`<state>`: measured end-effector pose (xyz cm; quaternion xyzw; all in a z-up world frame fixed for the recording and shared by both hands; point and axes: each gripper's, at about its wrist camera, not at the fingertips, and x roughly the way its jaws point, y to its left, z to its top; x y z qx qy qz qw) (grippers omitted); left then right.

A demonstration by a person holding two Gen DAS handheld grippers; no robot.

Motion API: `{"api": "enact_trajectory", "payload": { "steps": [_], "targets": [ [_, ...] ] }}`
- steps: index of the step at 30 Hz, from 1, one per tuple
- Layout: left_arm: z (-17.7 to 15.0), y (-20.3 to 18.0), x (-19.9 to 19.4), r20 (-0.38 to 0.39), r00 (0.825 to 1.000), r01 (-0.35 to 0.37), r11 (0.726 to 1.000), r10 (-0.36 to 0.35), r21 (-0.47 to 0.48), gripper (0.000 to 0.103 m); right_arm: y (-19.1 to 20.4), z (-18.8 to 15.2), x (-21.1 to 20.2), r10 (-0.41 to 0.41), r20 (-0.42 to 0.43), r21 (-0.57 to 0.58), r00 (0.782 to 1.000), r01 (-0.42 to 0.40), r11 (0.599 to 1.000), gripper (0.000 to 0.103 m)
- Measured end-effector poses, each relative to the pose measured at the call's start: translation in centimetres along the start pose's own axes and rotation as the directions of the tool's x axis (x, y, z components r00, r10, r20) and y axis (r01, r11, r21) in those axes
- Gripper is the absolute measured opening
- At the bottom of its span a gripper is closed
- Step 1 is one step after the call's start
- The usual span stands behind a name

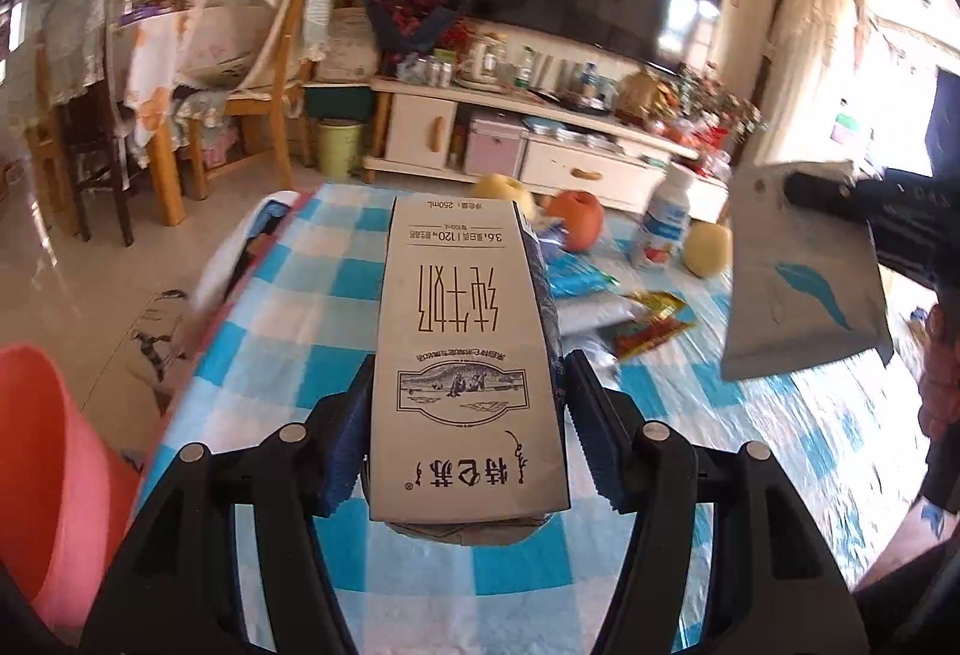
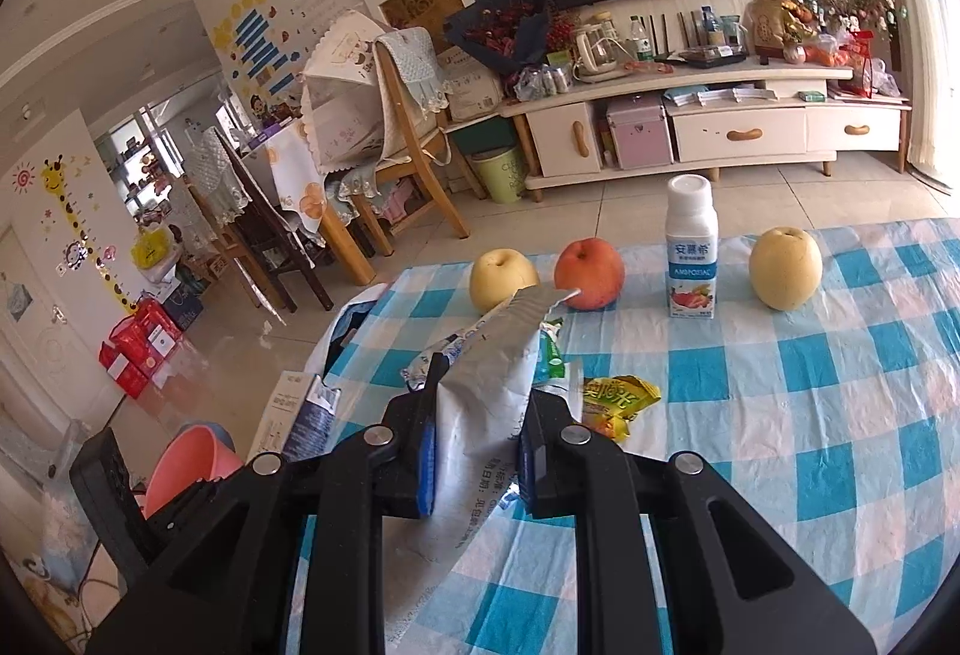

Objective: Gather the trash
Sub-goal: 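Lift the milk carton with the left tool while the right tool lifts the pouch, then drop the milk carton into the pink bin while the right tool drops the pouch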

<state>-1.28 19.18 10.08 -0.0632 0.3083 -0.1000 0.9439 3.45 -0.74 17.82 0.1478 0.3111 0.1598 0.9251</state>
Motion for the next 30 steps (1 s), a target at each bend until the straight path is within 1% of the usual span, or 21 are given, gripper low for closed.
{"api": "enact_trajectory", "payload": {
  "steps": [1,3,5,7,9,10,11,14,17,19,21,22,23,25,26,27,28,29,30],
  "targets": [
    [0.2,0.8,-0.5,0.027,0.999,-0.044,0.999,0.044,-0.031,0.062,0.6,0.0,0.1,0.008,0.004,-0.013,1.0,-0.008,1.0,0.021],
    [0.4,2.9,-1.9,0.079,0.988,-0.125,0.985,0.134,-0.116,0.062,2.3,-0.3,0.2,0.031,0.007,-0.047,0.999,-0.031,0.998,0.021],
    [0.6,5.1,-3.3,0.116,0.968,-0.194,0.956,0.223,-0.222,0.062,4.2,-0.6,0.5,0.055,0.005,-0.081,0.998,-0.054,0.995,0.021],
    [0.8,6.7,-4.3,0.132,0.951,-0.23,0.924,0.28,-0.305,0.062,5.9,-0.9,0.8,0.082,-0.004,-0.106,0.997,-0.082,0.991,0.021],
    [0.7,8.2,-4.9,0.132,0.934,-0.261,0.887,0.331,-0.381,0.062,7.8,-1.1,1.3,0.107,-0.018,-0.132,0.994,-0.109,0.985,0.021],
    [0.6,8.5,-5.1,0.132,0.928,-0.27,0.872,0.349,-0.408,0.062,8.8,-1.3,1.6,0.118,-0.023,-0.147,0.993,-0.12,0.982,0.021],
    [0.6,9.1,-5.4,0.132,0.917,-0.286,0.852,0.376,-0.438,0.062,9.8,-1.3,1.8,0.13,-0.026,-0.16,0.991,-0.132,0.978,0.021],
    [0.6,10.4,-6.2,0.131,0.889,-0.324,0.806,0.438,-0.495,0.062,12.7,-1.5,2.5,0.173,-0.038,-0.193,0.984,-0.177,0.965,0.021],
    [0.3,12.1,-7.2,0.117,0.854,-0.359,0.736,0.507,-0.574,0.062,16.5,-1.6,3.5,0.212,-0.052,-0.241,0.976,-0.219,0.946,0.021],
    [-0.3,13.6,-8.1,0.098,0.831,-0.373,0.68,0.547,-0.632,0.062,19.0,-1.9,4.4,0.236,-0.068,-0.269,0.969,-0.245,0.931,0.021],
    [-0.9,15.1,-8.8,0.07,0.815,-0.38,0.623,0.575,-0.684,0.062,21.7,-2.5,5.5,0.252,-0.088,-0.301,0.964,-0.267,0.916,0.021],
    [-1.3,16.0,-9.1,0.057,0.812,-0.377,0.597,0.581,-0.708,0.062,23.0,-3.0,6.0,0.261,-0.099,-0.316,0.96,-0.279,0.907,0.021],
    [-1.7,16.8,-9.4,0.042,0.81,-0.369,0.565,0.585,-0.738,0.062,24.3,-3.4,6.6,0.267,-0.112,-0.332,0.957,-0.29,0.898,0.021],
    [-2.5,18.7,-10.1,0.019,0.811,-0.35,0.512,0.584,-0.785,0.062,27.0,-4.2,8.0,0.277,-0.128,-0.369,0.952,-0.305,0.878,0.021],
    [-3.0,19.5,-10.3,0.01,0.816,-0.333,0.484,0.578,-0.809,0.062,28.1,-4.5,8.6,0.287,-0.133,-0.378,0.949,-0.316,0.87,0.021],
    [-3.8,20.4,-10.6,-0.002,0.823,-0.312,0.449,0.568,-0.837,0.062,29.3,-4.7,9.4,0.303,-0.142,-0.379,0.942,-0.335,0.863,0.021],
    [-4.2,21.2,-10.6,-0.015,0.828,-0.301,0.421,0.561,-0.856,0.062,30.5,-5.1,10.1,0.314,-0.151,-0.382,0.937,-0.348,0.856,0.021],
    [-4.7,21.9,-10.5,-0.035,0.834,-0.292,0.386,0.551,-0.875,0.062,31.8,-5.5,10.9,0.314,-0.158,-0.4,0.936,-0.352,0.846,0.021],
    [-5.0,22.7,-10.5,-0.049,0.837,-0.286,0.361,0.544,-0.888,0.062,33.0,-5.9,11.5,0.311,-0.164,-0.425,0.936,-0.351,0.834,0.021]
  ]
}}
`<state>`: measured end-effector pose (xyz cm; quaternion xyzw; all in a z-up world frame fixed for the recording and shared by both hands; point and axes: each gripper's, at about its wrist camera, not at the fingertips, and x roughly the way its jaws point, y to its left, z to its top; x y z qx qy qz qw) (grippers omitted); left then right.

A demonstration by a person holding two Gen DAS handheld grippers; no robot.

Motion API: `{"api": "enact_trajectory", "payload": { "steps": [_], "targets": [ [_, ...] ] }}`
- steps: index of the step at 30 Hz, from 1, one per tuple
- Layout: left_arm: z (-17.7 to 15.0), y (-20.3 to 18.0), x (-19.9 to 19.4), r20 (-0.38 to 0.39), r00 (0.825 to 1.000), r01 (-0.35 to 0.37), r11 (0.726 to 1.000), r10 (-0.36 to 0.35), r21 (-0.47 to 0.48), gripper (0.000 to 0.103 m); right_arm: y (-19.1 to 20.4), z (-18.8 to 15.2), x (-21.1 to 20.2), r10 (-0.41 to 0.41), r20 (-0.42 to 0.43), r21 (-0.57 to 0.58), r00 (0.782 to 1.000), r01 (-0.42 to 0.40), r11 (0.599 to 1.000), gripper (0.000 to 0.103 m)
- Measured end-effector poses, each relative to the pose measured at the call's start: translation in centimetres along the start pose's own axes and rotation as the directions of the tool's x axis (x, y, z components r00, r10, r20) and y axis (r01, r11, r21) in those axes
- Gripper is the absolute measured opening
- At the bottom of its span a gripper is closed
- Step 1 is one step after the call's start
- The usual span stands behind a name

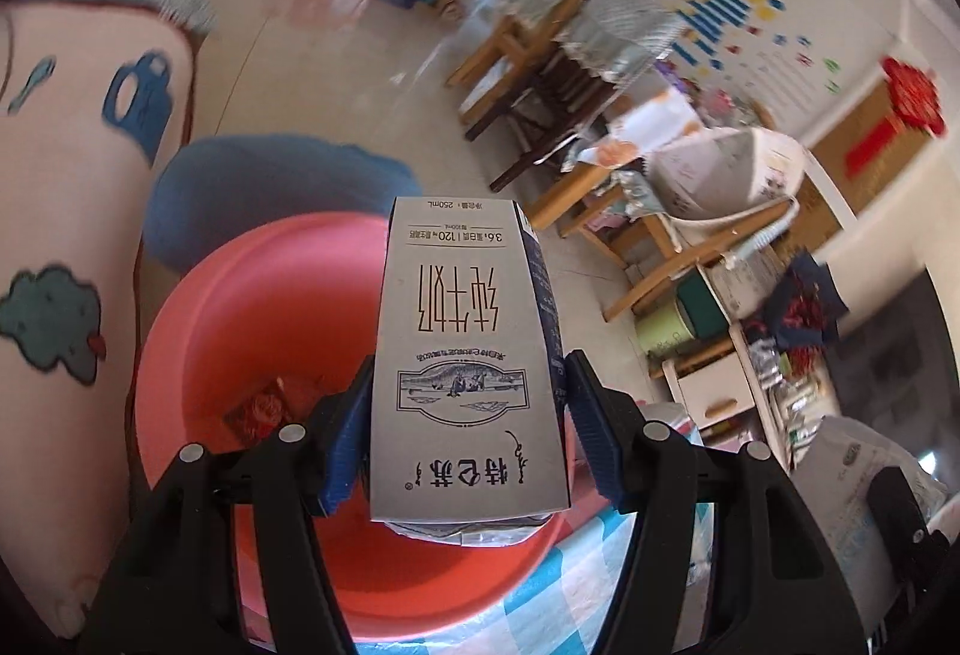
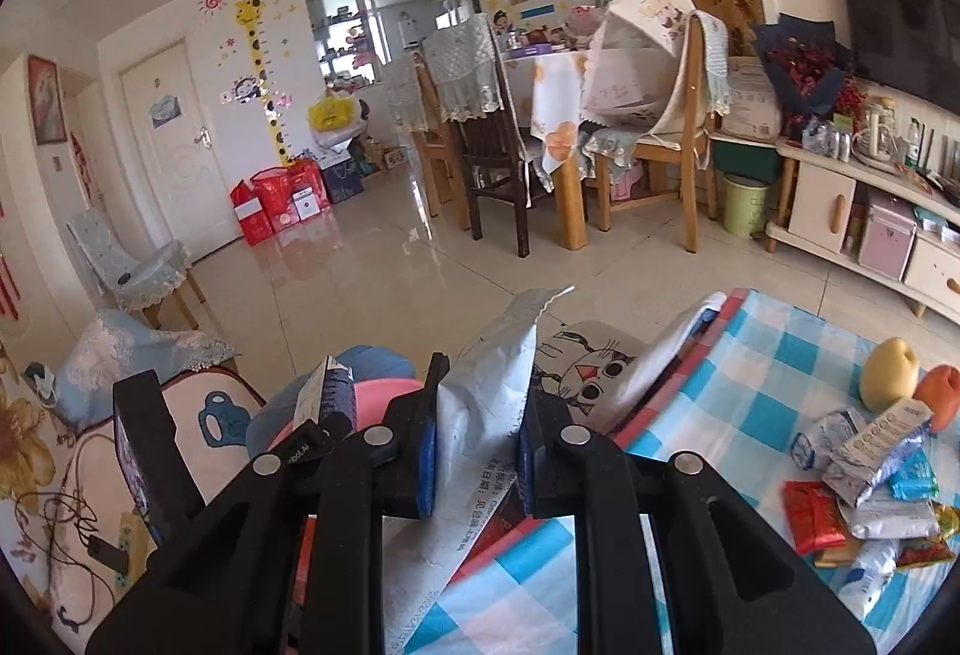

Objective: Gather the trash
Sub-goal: 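Drop the milk carton into the pink bin while the right tool drops the pouch, then return both open tools over the table toward the remaining wrappers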

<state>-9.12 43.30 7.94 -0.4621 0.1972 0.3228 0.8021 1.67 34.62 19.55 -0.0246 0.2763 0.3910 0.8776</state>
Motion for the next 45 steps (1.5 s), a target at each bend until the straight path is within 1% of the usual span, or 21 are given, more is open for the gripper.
{"api": "enact_trajectory", "payload": {
  "steps": [3,5,7,8,10,11,12,14,16,17,18,20,21,22,25,27,30,34,39,43,45],
  "targets": [
    [0.4,1.1,0.8,-0.025,0.999,-0.032,0.998,0.031,-0.063,0.062,2.7,0.0,3.3,0.008,-0.04,-0.065,0.999,-0.01,0.998,0.021],
    [0.5,1.7,0.9,-0.028,0.998,-0.055,0.995,0.053,-0.088,0.062,3.7,-0.3,5.4,0.022,-0.075,-0.081,0.997,-0.028,0.996,0.021],
    [0.6,1.7,1.1,-0.027,0.997,-0.075,0.993,0.073,-0.087,0.063,4.3,-0.7,7.3,0.039,-0.127,-0.075,0.991,-0.048,0.996,0.025],
    [0.9,1.6,1.3,-0.024,0.996,-0.088,0.993,0.086,-0.081,0.064,4.2,-1.0,7.8,0.034,-0.14,-0.067,0.99,-0.044,0.997,0.026],
    [1.0,1.6,1.4,-0.025,0.995,-0.098,0.993,0.097,-0.067,0.069,3.9,-1.7,8.4,0.041,-0.158,-0.035,0.987,-0.047,0.998,0.034],
    [1.1,1.5,1.5,-0.024,0.995,-0.102,0.993,0.101,-0.061,0.071,3.6,-2.0,8.4,0.042,-0.161,-0.015,0.986,-0.045,0.999,0.042],
    [1.2,1.5,1.6,-0.018,0.994,-0.111,0.992,0.11,-0.054,0.074,3.1,-2.3,8.1,0.032,-0.16,0.004,0.987,-0.032,0.999,0.051],
    [1.1,1.6,1.4,-0.005,0.993,-0.115,0.992,0.114,-0.047,0.075,1.9,-2.8,7.2,0.023,-0.156,0.038,0.987,-0.017,0.999,0.055],
    [0.9,1.0,1.2,0.01,0.993,-0.116,0.993,0.116,-0.012,0.081,0.8,-3.0,5.9,-0.008,-0.152,0.054,0.988,0.017,0.998,0.061],
    [0.9,0.7,1.2,0.016,0.993,-0.114,0.993,0.114,0.01,0.081,0.3,-3.1,5.1,-0.033,-0.148,0.057,0.988,0.042,0.997,0.07],
    [0.7,0.2,1.2,0.025,0.993,-0.114,0.993,0.113,0.039,0.082,0.0,-3.2,4.3,-0.048,-0.143,0.057,0.989,0.057,0.997,0.074],
    [0.5,-0.6,1.0,0.046,0.994,-0.106,0.991,0.103,0.085,0.083,-0.8,-3.4,2.6,-0.085,-0.138,0.045,0.987,0.092,0.995,0.077],
    [0.3,-1.1,0.8,0.059,0.994,-0.101,0.989,0.095,0.112,0.084,-1.1,-3.5,1.8,-0.11,-0.138,0.035,0.984,0.116,0.993,0.083],
    [0.0,-1.7,0.7,0.069,0.994,-0.094,0.986,0.085,0.14,0.085,-1.4,-3.6,0.9,-0.131,-0.135,0.026,0.982,0.135,0.99,0.085],
    [-1.0,-3.6,0.1,0.092,0.995,-0.053,0.973,0.033,0.226,0.085,-2.6,-4.1,-1.7,-0.181,-0.121,0.009,0.976,0.183,0.983,0.086],
    [-1.6,-4.8,-0.5,0.116,0.993,-0.018,0.958,-0.016,0.287,0.085,-3.6,-4.6,-3.4,-0.21,-0.111,0.015,0.971,0.213,0.977,0.088],
    [-2.9,-6.7,-1.4,0.143,0.985,0.04,0.923,-0.101,0.382,0.085,-5.3,-5.2,-5.8,-0.24,-0.092,0.035,0.966,0.244,0.969,0.089],
    [-4.9,-8.7,-2.0,0.13,0.974,0.1,0.866,-0.186,0.489,0.085,-7.5,-6.1,-8.7,-0.285,-0.073,0.08,0.956,0.291,0.953,0.09],
    [-7.1,-10.6,-2.3,0.101,0.965,0.141,0.798,-0.244,0.586,0.085,-10.7,-7.3,-11.6,-0.349,-0.05,0.127,0.936,0.353,0.927,0.091],
    [-8.9,-11.9,-2.6,0.1,0.957,0.142,0.742,-0.271,0.655,0.085,-13.7,-8.0,-13.7,-0.371,-0.047,0.192,0.928,0.373,0.908,0.092],
    [-9.6,-12.4,-2.5,0.087,0.955,0.155,0.724,-0.285,0.672,0.085,-15.1,-8.3,-14.7,-0.389,-0.046,0.219,0.92,0.389,0.895,0.092]
  ]
}}
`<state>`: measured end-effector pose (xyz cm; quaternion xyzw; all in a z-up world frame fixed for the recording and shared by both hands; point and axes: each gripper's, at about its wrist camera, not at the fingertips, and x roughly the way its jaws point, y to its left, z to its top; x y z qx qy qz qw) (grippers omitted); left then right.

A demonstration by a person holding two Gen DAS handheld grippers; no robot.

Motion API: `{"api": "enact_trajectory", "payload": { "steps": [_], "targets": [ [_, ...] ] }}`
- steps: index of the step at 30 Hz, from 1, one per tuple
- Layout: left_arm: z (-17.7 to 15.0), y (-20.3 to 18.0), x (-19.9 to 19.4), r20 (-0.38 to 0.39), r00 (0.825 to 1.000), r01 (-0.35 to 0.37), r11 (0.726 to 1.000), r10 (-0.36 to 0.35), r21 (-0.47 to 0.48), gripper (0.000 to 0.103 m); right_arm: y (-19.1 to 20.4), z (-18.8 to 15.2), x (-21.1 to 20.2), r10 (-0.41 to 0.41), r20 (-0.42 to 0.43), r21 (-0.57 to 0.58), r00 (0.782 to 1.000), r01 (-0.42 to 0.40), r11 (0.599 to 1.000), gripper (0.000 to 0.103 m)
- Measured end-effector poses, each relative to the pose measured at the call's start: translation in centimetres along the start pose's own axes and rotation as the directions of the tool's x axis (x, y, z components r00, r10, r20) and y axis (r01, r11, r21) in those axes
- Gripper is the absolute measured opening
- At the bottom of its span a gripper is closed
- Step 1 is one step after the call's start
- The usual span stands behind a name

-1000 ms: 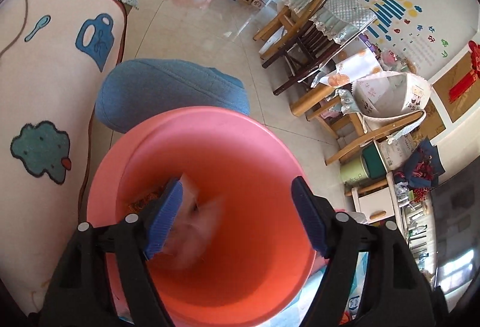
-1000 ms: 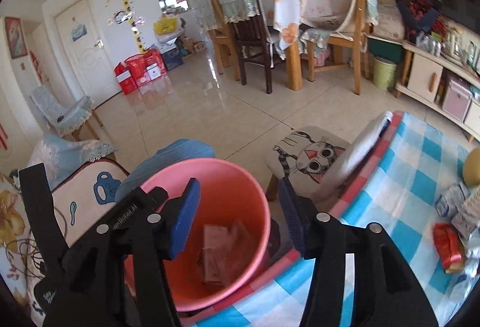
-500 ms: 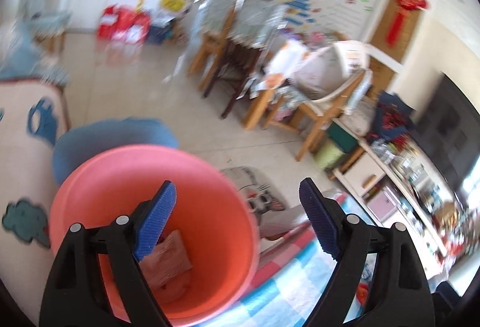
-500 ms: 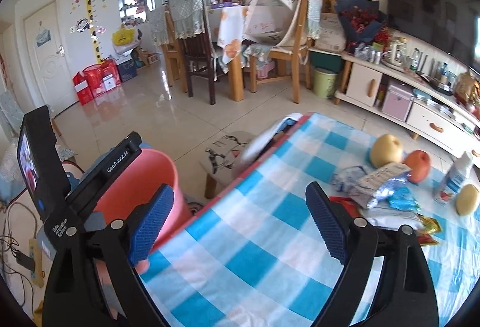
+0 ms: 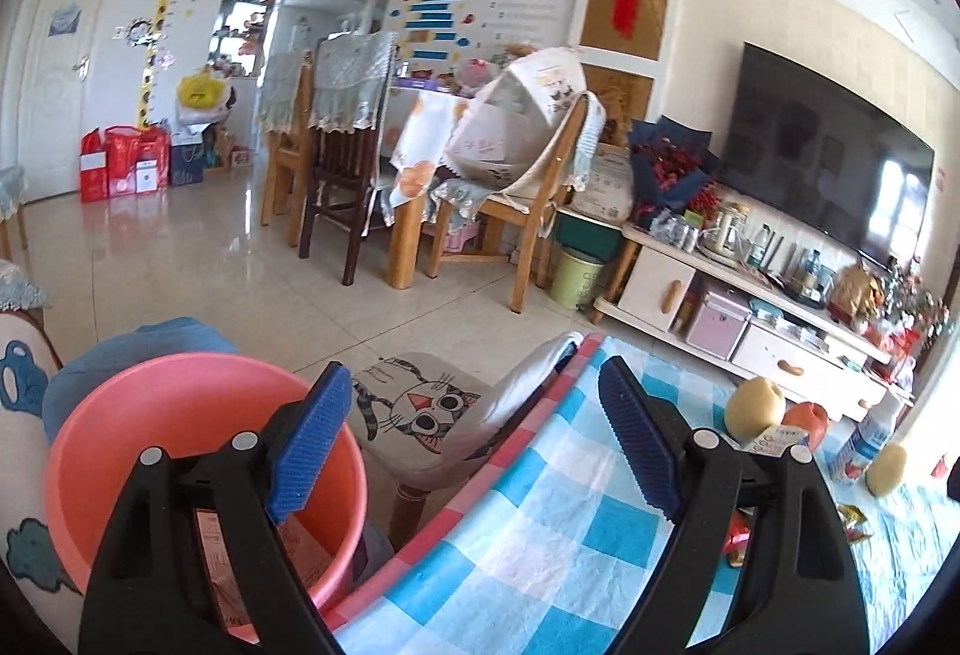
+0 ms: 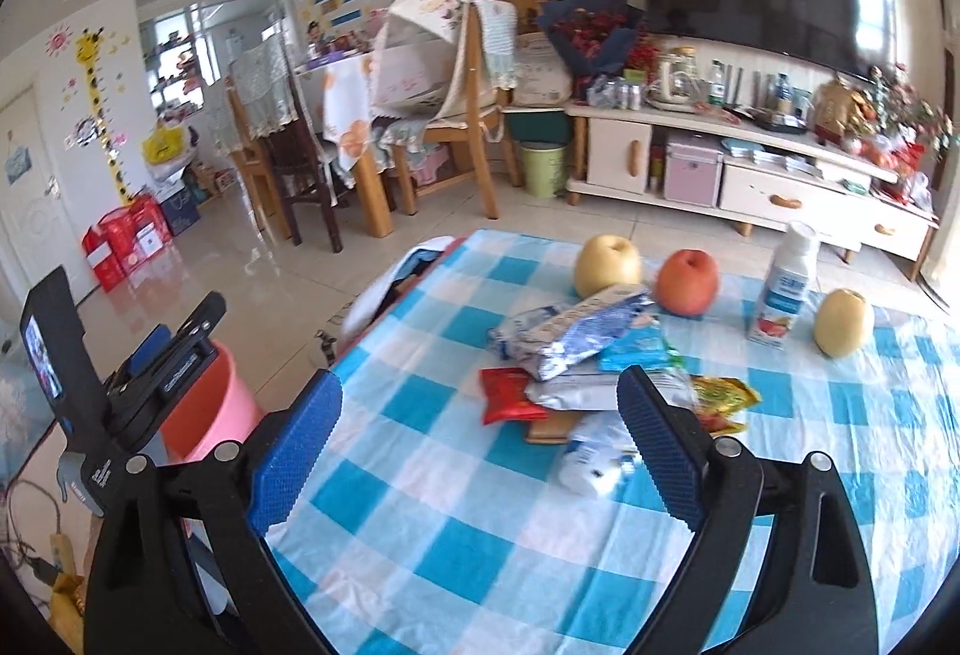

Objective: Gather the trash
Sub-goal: 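Return both open tools over the table toward the remaining wrappers, then close the left tool on the white milk-tea bag with brown print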

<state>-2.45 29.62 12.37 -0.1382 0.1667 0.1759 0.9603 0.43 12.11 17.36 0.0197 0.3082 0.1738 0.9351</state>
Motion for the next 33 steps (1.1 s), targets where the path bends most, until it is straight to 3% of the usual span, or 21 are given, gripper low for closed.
{"api": "enact_trajectory", "payload": {
  "steps": [5,10,17,22,25,27,29,30,31,33],
  "targets": [
    [-0.5,-1.6,0.1,-0.017,0.999,0.05,0.997,-0.049,0.051,0.085,-4.3,0.2,-0.9,-0.036,0.006,0.067,0.999,0.036,0.997,0.093],
    [-0.7,-3.3,1.1,-0.117,0.982,0.158,0.984,-0.148,0.083,0.085,-8.7,0.0,-1.1,-0.071,-0.019,0.152,0.997,0.073,0.986,0.094],
    [-2.5,-7.7,2.9,-0.249,0.906,0.382,0.914,-0.341,0.137,0.085,-14.0,-0.9,-0.1,-0.047,-0.11,0.282,0.993,0.077,0.956,0.094],
    [-3.5,-12.8,4.8,-0.375,0.786,0.591,0.775,-0.491,0.225,0.085,-16.4,-1.9,0.3,-0.01,-0.165,0.347,0.986,0.068,0.935,0.094],
    [-3.4,-15.7,7.1,-0.442,0.734,0.651,0.719,-0.515,0.243,0.085,-17.6,-2.6,0.6,0.036,-0.196,0.401,0.98,0.047,0.915,0.094],
    [-3.4,-17.9,9.2,-0.506,0.678,0.702,0.674,-0.534,0.229,0.085,-18.1,-3.1,0.8,0.054,-0.215,0.422,0.975,0.043,0.905,0.094],
    [-3.8,-20.3,11.4,-0.573,0.64,0.728,0.643,-0.512,0.237,0.085,-18.3,-3.3,0.9,0.061,-0.225,0.431,0.973,0.043,0.901,0.094],
    [-4.2,-21.1,12.3,-0.607,0.611,0.747,0.624,-0.508,0.23,0.085,-18.5,-3.4,0.9,0.06,-0.229,0.433,0.972,0.047,0.9,0.094],
    [-4.5,-22.0,13.1,-0.634,0.592,0.759,0.61,-0.498,0.229,0.085,-18.6,-3.4,0.9,0.056,-0.232,0.434,0.971,0.052,0.899,0.094],
    [-5.0,-23.4,14.9,-0.664,0.584,0.759,0.605,-0.468,0.241,0.085,-18.8,-3.5,0.8,0.054,-0.234,0.439,0.971,0.056,0.897,0.094]
  ]
}}
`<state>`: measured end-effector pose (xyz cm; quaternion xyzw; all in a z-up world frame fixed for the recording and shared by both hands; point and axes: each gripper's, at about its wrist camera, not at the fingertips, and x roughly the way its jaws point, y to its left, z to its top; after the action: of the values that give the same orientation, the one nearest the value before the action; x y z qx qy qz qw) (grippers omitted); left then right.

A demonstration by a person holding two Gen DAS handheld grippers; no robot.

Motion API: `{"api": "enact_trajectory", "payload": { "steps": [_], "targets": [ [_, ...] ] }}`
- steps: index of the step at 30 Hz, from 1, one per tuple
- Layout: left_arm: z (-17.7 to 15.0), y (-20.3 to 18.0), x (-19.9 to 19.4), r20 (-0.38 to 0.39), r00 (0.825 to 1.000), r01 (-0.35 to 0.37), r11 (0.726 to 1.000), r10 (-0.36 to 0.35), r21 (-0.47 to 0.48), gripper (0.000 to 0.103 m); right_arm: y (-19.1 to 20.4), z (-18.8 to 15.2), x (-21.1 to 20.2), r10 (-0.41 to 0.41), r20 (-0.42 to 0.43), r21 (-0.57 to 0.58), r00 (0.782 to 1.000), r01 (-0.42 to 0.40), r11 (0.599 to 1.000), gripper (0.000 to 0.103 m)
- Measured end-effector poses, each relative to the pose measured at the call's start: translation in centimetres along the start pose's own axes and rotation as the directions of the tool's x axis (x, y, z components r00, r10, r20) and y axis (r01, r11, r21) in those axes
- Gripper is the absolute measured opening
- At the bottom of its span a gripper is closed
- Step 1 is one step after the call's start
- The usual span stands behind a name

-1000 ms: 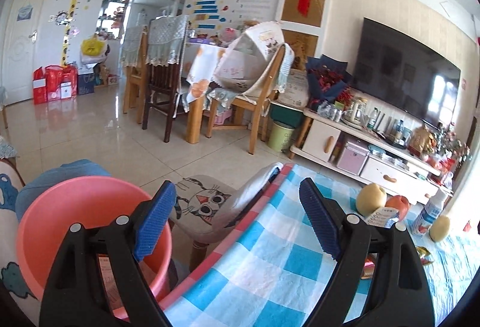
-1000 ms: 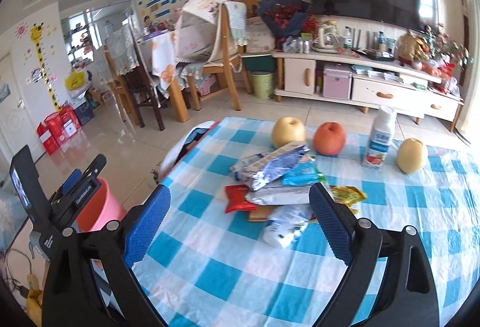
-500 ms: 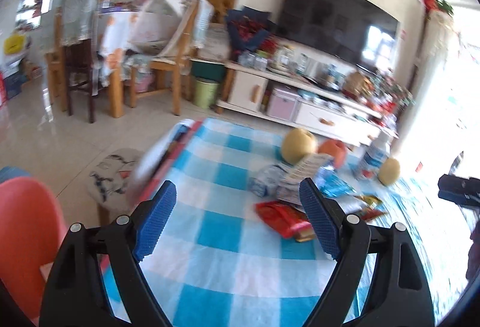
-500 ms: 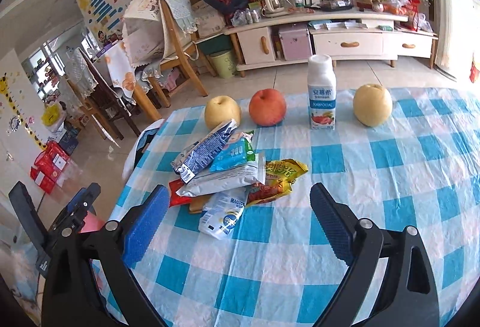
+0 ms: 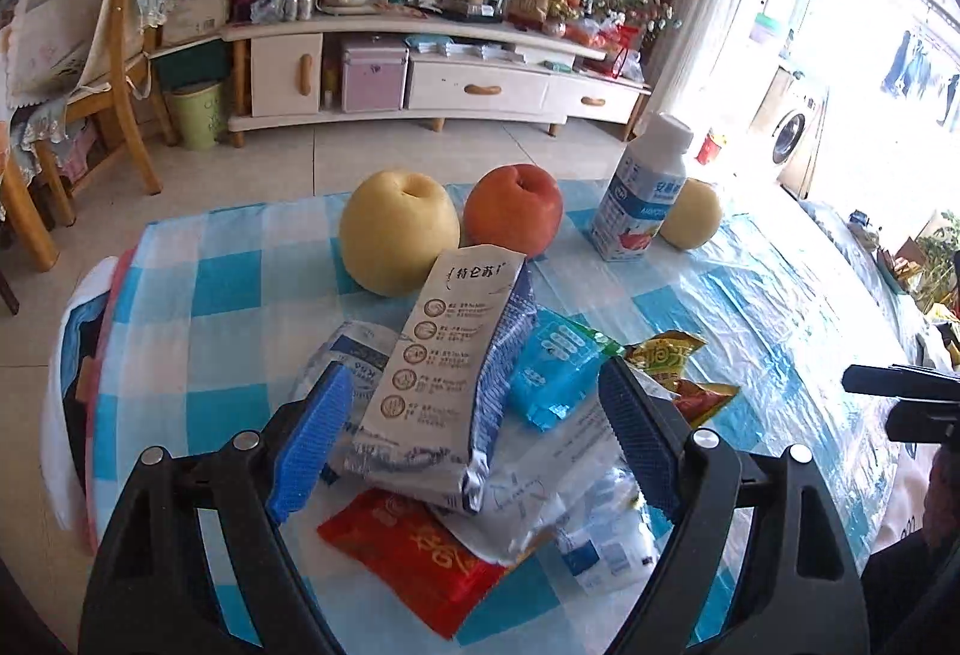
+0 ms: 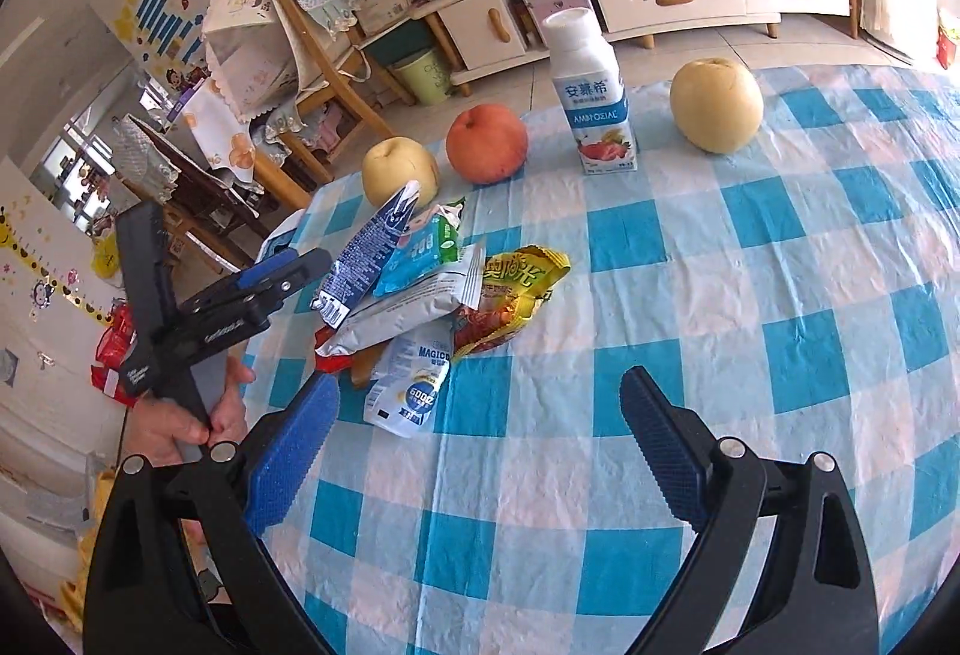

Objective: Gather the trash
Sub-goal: 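Close the left tool on the white milk-tea bag with brown print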

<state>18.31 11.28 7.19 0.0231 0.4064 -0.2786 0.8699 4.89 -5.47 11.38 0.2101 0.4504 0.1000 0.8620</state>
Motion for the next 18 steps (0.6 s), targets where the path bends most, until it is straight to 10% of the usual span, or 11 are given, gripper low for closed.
{"api": "enact_trajectory", "payload": {
  "steps": [18],
  "targets": [
    [-1.1,-1.1,4.9,-0.103,0.989,0.104,0.993,-0.108,-0.047,0.055,-0.3,0.1,0.3,-0.026,-0.018,0.0,1.0,0.026,1.0,0.094]
  ]
}}
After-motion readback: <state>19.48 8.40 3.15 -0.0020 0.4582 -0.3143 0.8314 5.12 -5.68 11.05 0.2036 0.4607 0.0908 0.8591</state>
